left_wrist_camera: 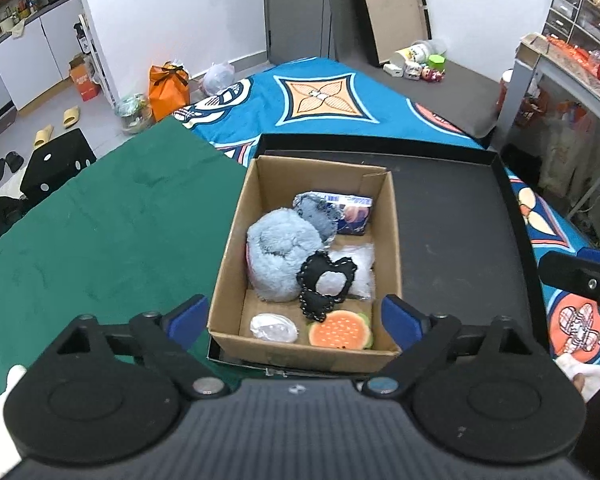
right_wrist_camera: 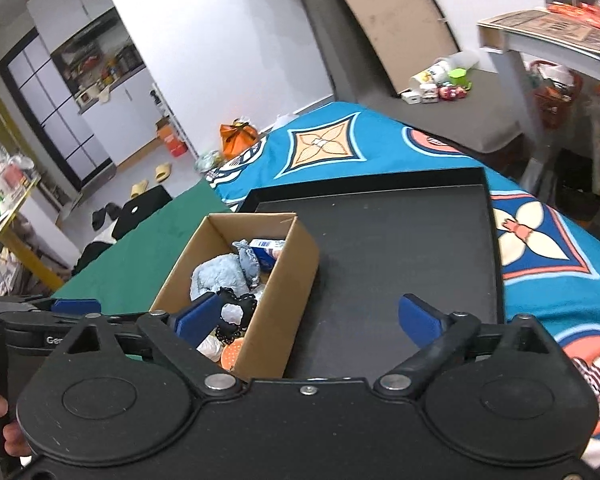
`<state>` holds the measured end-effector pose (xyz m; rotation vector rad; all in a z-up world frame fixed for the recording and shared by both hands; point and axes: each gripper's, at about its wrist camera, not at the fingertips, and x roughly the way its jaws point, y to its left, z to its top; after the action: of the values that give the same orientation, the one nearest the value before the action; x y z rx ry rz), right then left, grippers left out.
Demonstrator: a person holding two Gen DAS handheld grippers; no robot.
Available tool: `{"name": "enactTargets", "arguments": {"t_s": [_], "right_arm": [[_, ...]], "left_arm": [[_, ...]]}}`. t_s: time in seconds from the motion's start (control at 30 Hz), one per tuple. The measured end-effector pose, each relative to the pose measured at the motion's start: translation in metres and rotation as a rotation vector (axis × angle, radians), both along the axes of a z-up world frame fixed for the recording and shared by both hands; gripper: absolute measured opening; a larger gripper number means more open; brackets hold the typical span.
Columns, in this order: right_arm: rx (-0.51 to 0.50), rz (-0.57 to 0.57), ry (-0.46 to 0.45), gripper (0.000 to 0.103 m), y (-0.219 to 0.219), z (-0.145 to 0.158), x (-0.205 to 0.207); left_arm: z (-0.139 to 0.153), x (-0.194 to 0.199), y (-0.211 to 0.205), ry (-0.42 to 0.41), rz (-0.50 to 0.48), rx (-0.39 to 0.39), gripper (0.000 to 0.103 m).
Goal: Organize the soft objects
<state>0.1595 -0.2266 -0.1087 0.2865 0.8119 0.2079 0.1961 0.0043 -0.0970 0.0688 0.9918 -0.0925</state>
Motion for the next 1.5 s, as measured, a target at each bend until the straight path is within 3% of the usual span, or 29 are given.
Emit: {"name": "enactTargets", "arguments": {"t_s": [0.3,0.4,0.93,1.5], "right_arm": [[0.015,-0.067,-0.01,0.103,-0.014,0.015,-0.025],[0.006,-0.089,-0.018,0.103,-0.017,0.02,-0.033],[-0.036,-0.142,-0.063,0.103,-0.02,0.05,-0.078],[-0.069,-0.181,-0.101,0.103,-0.016,0.078,-0.123]], "left_arm": [[0.029,-0.022,-0.008,-0.035,-0.012,-0.02,0.095],[0.041,-0.032,-0.011,-0.072,-0.017,-0.021,0.103],[0.087,-0.087,-0.003,-0.195,-0.028,-0.108,0.103],[0.116,-0.145,-0.001,-0.268,-0.036,-0.069,0.103]]}}
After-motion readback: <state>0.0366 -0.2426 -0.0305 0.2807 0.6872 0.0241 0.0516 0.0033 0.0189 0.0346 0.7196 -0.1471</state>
